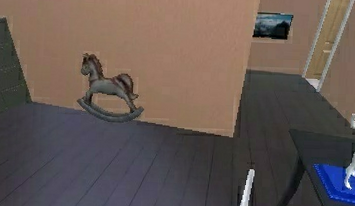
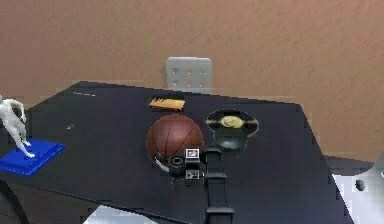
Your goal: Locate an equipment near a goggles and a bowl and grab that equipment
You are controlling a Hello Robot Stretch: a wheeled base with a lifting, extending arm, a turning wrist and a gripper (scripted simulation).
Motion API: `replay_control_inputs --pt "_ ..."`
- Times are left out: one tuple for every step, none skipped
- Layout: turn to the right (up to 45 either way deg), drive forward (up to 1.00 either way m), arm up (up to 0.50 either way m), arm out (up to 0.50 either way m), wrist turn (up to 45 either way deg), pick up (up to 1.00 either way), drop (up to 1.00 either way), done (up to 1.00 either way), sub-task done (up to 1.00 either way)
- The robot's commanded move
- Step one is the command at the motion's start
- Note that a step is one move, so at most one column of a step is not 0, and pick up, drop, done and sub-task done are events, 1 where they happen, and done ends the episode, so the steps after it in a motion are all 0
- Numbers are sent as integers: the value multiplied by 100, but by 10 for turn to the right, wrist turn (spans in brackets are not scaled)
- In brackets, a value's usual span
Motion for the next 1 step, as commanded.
replay_control_inputs --pt "0 0 0 0 0 100 0 0 0"
